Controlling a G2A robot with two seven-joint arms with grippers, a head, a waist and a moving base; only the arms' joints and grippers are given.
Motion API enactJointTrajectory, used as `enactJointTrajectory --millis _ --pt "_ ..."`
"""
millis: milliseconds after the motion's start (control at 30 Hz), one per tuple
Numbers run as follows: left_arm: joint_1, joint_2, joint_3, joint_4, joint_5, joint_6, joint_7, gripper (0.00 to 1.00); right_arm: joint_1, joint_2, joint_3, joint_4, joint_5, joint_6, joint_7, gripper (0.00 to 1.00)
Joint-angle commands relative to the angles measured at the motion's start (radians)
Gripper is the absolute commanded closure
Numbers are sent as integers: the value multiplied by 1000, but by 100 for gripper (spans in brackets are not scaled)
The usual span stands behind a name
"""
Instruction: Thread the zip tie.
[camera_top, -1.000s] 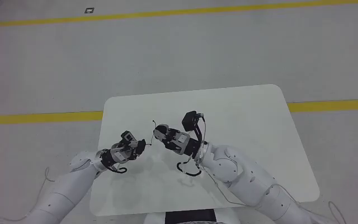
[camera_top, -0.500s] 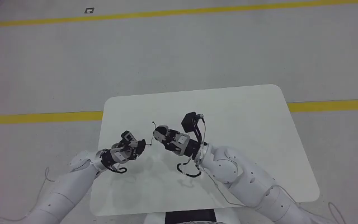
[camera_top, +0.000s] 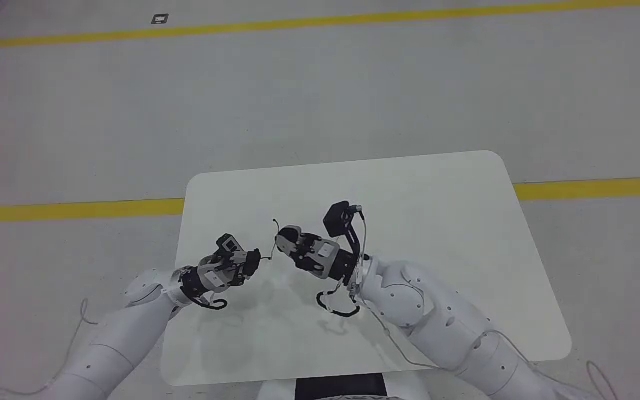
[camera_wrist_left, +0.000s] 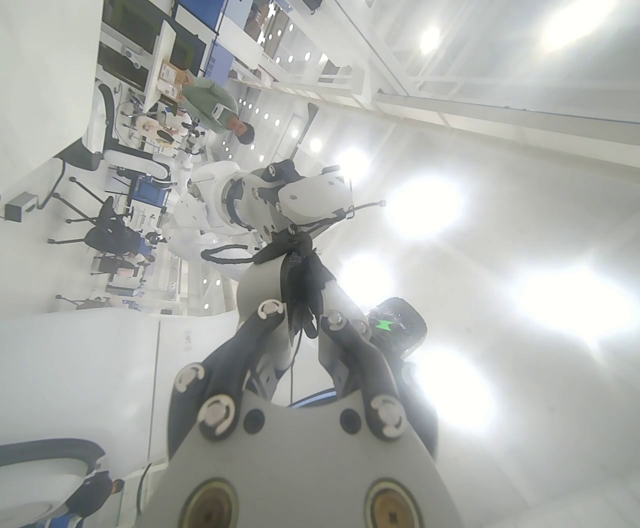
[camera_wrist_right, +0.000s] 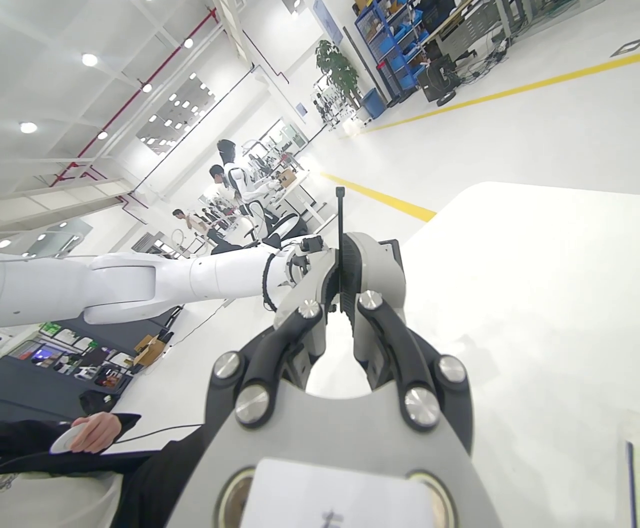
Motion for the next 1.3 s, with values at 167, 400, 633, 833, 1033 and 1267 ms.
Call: enactJointTrajectory --millis 167,400,633,833,1033,1267 --pt "0 0 0 0 0 0 0 100 -17 8 25 -29 -11 0 -2 100" --pt "0 0 0 0 0 0 0 100 -26 12 26 -56 -19 0 -3 100" --pt "0 0 0 0 0 0 0 100 -10 8 13 -45 -15 0 -3 100" --pt "0 0 0 0 0 0 0 100 1 5 4 -29 -7 0 -4 100" --pt "0 0 0 0 0 0 0 100 7 4 -2 -22 -4 0 -3 100" --pt "0 0 0 0 0 0 0 100 7 3 -3 -17 -5 0 -5 100"
